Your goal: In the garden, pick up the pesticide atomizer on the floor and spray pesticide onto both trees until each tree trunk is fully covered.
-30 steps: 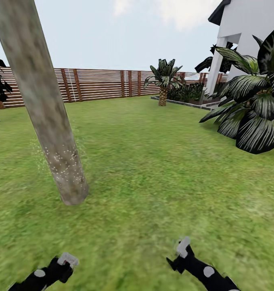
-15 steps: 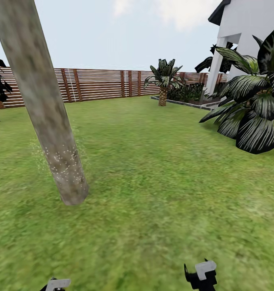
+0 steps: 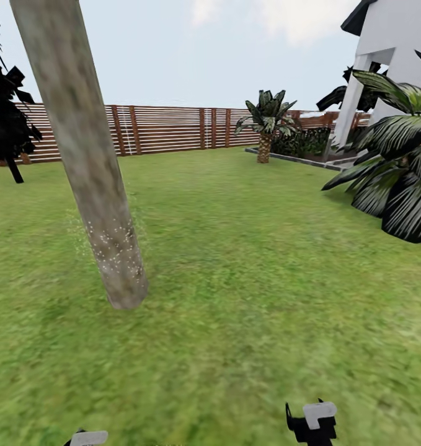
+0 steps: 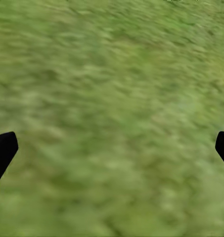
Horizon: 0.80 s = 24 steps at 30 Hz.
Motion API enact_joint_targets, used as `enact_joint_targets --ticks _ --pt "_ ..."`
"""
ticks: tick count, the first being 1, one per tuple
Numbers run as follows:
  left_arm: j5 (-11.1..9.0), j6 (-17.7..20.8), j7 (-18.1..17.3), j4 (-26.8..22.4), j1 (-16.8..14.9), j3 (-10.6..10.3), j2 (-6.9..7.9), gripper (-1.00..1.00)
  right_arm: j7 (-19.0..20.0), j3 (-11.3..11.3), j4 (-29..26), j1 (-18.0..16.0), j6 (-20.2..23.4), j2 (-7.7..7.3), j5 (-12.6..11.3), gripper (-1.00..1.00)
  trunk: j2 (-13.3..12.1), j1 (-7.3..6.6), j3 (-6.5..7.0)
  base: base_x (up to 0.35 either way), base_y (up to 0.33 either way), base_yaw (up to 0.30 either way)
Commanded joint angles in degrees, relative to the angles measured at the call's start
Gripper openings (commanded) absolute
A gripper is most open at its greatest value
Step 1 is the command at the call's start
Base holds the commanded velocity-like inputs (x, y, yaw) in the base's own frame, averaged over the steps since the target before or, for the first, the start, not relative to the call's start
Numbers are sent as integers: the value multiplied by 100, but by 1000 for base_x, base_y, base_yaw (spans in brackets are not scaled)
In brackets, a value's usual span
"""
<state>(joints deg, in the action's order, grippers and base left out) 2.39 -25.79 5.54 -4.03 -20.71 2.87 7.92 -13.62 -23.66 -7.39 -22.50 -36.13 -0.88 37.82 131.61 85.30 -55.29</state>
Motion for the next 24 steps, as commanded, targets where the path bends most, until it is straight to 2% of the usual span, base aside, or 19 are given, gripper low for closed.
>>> enact_joint_targets --ticks 1,7,9,10,13,24 --pt "-1 2 0 -1 7 3 -9 -100 0 2 0 0 -1 0 -32 100 0 0 0 0 0 278" --pt "-50 29 11 -11 14 23 2 -100 0 2 6 0 -3 -6 -57 100 0 0 0 0 0 279" --pt "-324 20 12 -10 14 138 20 -100 0 2 8 0 -1 -8 -57 100 0 0 0 0 0 279" --pt "-543 11 6 -10 16 201 30 -100 0 2 9 0 0 -6 -56 100 0 0 0 0 0 279" --pt "-815 -2 1 -4 22 259 39 -100 0 2 21 0 0 -1 -60 100 0 0 0 0 0 279" --pt "-905 -9 9 -1 32 276 30 -100 0 2 27 0 0 35 -64 100 0 0 0 0 0 281"
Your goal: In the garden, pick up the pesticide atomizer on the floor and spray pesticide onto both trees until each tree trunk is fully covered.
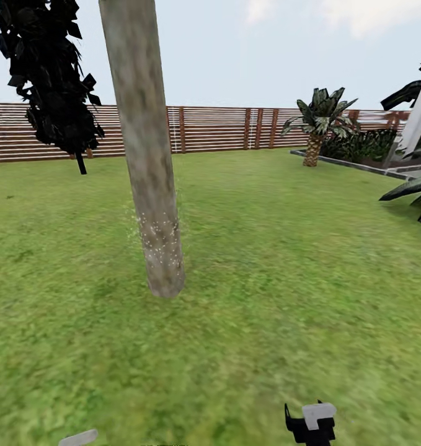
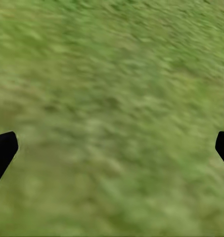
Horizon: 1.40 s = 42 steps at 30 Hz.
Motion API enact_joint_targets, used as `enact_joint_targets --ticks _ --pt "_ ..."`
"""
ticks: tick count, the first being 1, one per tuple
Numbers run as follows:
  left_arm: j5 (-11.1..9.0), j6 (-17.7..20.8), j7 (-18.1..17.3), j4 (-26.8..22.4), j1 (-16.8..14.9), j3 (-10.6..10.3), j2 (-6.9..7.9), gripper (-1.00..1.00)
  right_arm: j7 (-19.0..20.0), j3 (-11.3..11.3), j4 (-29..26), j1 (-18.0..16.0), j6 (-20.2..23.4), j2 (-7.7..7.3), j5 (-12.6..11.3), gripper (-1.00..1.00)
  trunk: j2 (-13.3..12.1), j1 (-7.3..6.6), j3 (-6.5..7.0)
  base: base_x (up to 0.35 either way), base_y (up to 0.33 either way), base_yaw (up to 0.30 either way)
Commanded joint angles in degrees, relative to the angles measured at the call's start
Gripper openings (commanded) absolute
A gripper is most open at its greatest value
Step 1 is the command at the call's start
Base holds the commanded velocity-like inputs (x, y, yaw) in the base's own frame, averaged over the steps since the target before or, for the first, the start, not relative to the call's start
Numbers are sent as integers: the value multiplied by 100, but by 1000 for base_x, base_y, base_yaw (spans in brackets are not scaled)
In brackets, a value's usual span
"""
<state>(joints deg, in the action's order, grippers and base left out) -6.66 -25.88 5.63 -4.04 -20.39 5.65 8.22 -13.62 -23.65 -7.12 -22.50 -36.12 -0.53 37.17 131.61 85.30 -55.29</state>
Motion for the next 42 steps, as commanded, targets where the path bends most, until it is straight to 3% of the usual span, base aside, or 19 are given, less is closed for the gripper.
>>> enact_joint_targets --ticks 1,8,42 --pt "-46 -2 0 0 0 -1 2 -100 0 1 0 0 0 0 2 100 0 0 0 0 0 282" --pt "-138 -5 0 0 8 7 13 -100 0 1 45 0 0 -7 2 100 0 0 0 0 0 282" --pt "-143 -5 -1 0 9 7 17 -100 7 10 88 0 0 -1 18 100 0 0 -87 0 0 282"
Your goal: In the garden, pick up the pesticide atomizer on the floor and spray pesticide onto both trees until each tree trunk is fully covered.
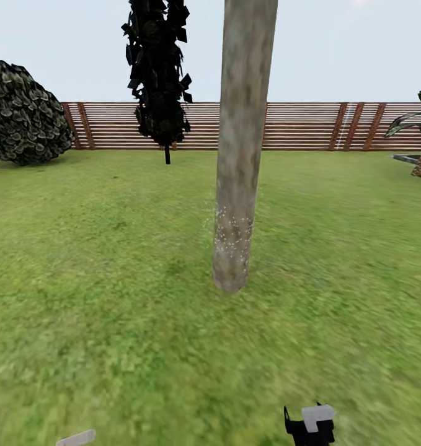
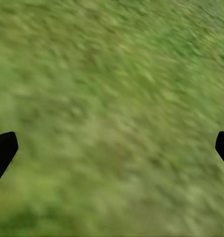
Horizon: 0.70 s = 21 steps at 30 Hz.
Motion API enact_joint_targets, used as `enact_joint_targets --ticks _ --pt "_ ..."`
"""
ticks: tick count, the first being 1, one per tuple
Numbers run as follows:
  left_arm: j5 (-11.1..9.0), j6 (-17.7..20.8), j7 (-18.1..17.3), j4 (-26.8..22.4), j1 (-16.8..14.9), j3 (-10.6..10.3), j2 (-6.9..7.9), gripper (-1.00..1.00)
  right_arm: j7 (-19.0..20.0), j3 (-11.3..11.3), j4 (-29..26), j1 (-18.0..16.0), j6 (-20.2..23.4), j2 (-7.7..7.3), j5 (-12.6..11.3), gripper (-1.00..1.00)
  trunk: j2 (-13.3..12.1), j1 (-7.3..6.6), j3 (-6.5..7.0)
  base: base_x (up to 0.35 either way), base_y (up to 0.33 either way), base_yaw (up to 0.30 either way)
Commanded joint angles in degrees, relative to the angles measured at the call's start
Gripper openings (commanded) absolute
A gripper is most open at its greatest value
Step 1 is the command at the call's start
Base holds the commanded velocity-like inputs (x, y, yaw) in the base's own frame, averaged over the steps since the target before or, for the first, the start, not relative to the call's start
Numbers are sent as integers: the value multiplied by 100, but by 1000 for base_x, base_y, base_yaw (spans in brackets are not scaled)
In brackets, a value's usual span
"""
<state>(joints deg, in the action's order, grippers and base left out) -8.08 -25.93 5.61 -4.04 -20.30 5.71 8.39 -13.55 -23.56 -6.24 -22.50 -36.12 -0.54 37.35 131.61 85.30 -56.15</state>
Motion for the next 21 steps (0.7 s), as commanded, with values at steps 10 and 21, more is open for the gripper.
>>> enact_joint_targets --ticks 10,21 --pt "4 0 0 0 1 1 -3 -100 1 1 0 0 0 13 8 100 0 0 -34 0 0 282" --pt "6 8 0 3 5 9 5 -100 1 1 0 0 0 23 9 100 0 0 -71 0 0 282"
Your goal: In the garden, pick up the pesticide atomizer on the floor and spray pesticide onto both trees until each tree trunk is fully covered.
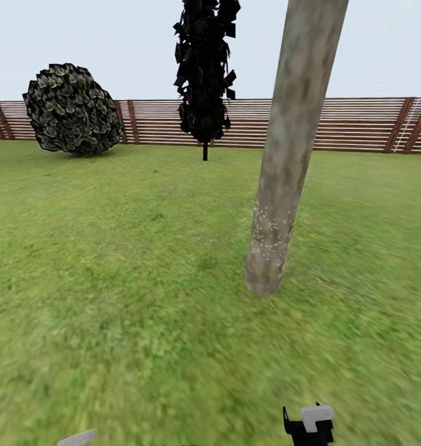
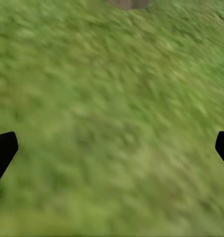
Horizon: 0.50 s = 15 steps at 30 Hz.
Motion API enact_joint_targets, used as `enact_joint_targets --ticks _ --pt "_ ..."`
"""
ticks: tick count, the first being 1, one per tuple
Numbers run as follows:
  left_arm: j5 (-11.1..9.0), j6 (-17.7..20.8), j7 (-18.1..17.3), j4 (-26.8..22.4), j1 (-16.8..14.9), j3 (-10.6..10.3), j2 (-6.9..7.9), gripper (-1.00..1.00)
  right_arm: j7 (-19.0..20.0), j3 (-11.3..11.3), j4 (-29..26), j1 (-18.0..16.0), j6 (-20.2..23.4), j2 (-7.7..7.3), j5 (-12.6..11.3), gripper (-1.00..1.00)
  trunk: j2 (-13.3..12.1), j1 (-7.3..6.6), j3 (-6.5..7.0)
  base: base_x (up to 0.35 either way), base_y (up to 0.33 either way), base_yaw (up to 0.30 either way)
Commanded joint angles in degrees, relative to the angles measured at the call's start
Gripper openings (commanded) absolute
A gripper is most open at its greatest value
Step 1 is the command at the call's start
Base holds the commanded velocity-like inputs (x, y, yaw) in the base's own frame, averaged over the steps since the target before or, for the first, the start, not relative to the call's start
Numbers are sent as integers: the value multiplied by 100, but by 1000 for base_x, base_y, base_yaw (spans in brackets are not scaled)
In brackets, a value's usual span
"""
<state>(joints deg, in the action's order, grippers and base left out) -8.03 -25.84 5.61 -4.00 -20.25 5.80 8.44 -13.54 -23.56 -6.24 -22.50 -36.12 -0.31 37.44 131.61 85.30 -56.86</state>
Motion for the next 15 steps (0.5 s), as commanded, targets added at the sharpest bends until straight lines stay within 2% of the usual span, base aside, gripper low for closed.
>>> enact_joint_targets --ticks 1,15 --pt "0 0 1 1 0 0 0 -100 0 1 0 0 0 1 0 100 0 0 -3 0 0 282" --pt "0 0 1 1 3 0 0 -100 0 1 0 2 0 2 0 100 0 0 -51 0 0 282"
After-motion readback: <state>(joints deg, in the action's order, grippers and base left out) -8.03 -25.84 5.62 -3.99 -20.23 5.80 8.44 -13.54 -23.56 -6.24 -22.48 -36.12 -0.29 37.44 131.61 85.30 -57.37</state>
